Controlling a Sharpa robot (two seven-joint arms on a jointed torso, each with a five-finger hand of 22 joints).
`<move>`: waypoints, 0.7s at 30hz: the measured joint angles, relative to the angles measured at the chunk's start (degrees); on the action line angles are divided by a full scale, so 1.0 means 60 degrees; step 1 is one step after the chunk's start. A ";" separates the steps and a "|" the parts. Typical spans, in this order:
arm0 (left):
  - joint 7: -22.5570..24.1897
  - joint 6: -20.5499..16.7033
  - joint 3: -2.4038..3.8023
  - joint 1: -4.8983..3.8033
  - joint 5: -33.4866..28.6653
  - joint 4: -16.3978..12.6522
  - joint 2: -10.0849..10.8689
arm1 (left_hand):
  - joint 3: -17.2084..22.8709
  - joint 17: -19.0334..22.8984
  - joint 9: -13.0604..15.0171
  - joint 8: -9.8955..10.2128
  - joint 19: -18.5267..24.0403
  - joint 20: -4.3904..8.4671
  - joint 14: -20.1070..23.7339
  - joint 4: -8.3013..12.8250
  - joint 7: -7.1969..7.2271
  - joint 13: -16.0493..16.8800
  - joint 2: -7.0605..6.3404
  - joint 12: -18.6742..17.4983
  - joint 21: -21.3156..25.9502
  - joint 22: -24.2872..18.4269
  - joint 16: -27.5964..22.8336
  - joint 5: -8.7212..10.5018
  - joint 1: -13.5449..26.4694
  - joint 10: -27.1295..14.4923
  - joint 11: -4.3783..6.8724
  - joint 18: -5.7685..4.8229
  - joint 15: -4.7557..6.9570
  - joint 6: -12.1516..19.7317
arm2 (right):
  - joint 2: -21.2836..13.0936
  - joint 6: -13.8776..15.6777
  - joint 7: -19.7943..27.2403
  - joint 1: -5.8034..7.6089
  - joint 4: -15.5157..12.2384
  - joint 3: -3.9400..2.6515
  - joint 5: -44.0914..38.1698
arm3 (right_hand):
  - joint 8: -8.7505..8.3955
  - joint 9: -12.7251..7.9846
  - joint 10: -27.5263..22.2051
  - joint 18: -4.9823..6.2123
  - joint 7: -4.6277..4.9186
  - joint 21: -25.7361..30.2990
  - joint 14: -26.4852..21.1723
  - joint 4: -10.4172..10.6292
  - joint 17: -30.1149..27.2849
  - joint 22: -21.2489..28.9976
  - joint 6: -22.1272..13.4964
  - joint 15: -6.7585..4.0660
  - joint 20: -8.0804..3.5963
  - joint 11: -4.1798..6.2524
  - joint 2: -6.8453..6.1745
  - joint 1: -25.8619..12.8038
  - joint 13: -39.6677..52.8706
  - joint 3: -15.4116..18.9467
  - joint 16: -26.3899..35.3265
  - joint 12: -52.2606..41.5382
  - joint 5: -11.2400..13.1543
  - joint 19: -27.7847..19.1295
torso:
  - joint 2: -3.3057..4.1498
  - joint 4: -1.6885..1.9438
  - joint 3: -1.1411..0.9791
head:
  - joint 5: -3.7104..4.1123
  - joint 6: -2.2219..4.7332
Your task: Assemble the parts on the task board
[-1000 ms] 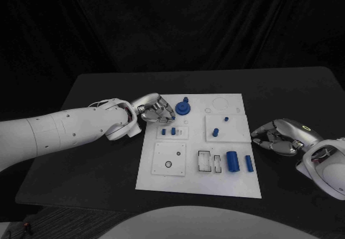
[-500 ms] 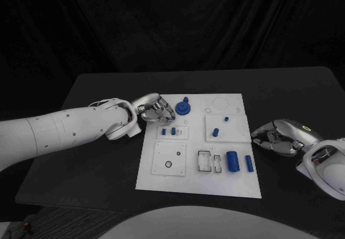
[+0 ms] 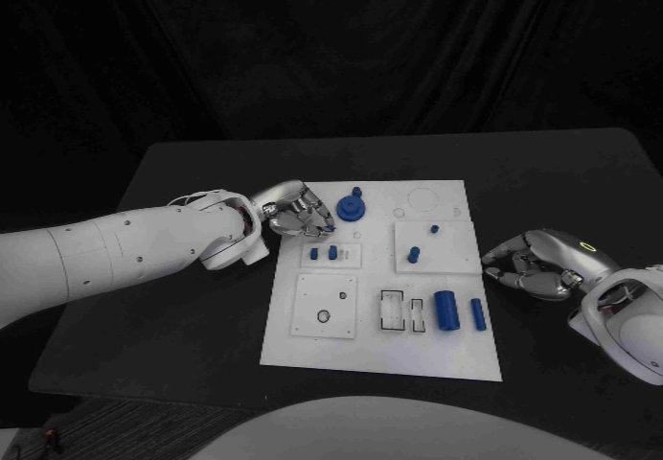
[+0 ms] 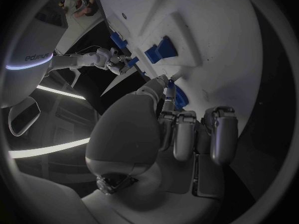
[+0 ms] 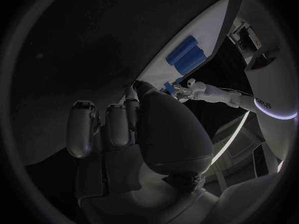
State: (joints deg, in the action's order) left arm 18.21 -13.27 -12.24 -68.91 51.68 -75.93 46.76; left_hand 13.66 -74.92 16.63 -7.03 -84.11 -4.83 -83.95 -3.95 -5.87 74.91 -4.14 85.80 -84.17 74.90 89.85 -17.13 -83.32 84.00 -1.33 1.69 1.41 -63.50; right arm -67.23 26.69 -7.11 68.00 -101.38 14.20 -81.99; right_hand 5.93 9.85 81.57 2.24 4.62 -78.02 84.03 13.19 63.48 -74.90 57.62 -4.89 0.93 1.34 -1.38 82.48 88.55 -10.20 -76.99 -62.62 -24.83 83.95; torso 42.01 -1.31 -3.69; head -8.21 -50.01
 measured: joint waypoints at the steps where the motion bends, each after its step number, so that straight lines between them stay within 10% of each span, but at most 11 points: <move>1: 0.0000 0.0003 0.0000 0.0000 0.0000 0.0000 0.0001 | 0.0000 0.0000 -0.0009 0.0010 -0.0014 -0.0015 0.0000 0.0000 0.0007 0.0000 0.0000 0.0000 0.0000 0.0000 0.0000 0.0000 0.0000 0.0000 0.0000 0.0000 0.0000 0.0026 | 0.0003 -0.0002 0.0000 0.0000 0.0003 0.0000 0.0000 | 0.0000 0.0000 0.0000 0.0000 0.0000 0.0000 0.0000 0.0000 0.0000 0.0000 0.0000 0.0000 0.0000 0.0000 0.0000 0.0000 0.0000 0.0000 0.0000 0.0000 0.0000 0.0000 | 0.0000 0.0001 0.0000 | 0.0000 0.0000; 21: 0.0030 -0.0026 -0.0019 0.0004 0.0014 -0.0049 0.0045 | -0.0025 0.0001 -0.0073 0.0066 0.0021 -0.0050 -0.0001 -0.0025 -0.0061 0.0000 0.0065 0.0000 -0.0001 0.0000 0.0000 -0.0001 -0.0065 0.0000 0.0000 0.0000 -0.0068 0.0094 | 0.0026 -0.0018 0.0000 -0.0023 0.0030 0.0001 0.0002 | 0.0000 -0.0002 -0.0001 0.0000 0.0000 0.0000 0.0000 0.0000 -0.0001 -0.0006 0.0000 0.0000 0.0000 -0.0001 0.0000 0.0000 0.0000 0.0000 0.0000 -0.0001 0.0001 0.0000 | 0.0002 0.0005 0.0005 | -0.0029 0.0000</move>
State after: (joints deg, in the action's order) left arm 18.39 -13.42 -12.35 -68.89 51.76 -76.22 47.02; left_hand 13.52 -74.92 16.19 -6.63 -83.99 -5.12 -83.96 -4.10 -6.24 74.91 -3.75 85.80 -84.18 74.90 89.85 -17.14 -83.71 84.00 -1.33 1.69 1.00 -62.93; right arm -67.07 26.58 -7.11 67.87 -101.20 14.20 -81.98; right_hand 5.93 9.84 81.56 2.24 4.62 -78.02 84.03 13.19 63.47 -74.94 57.62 -4.89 0.93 1.34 -1.38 82.48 88.55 -10.20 -76.99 -62.63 -24.82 83.95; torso 42.02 -1.28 -3.66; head -8.38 -50.01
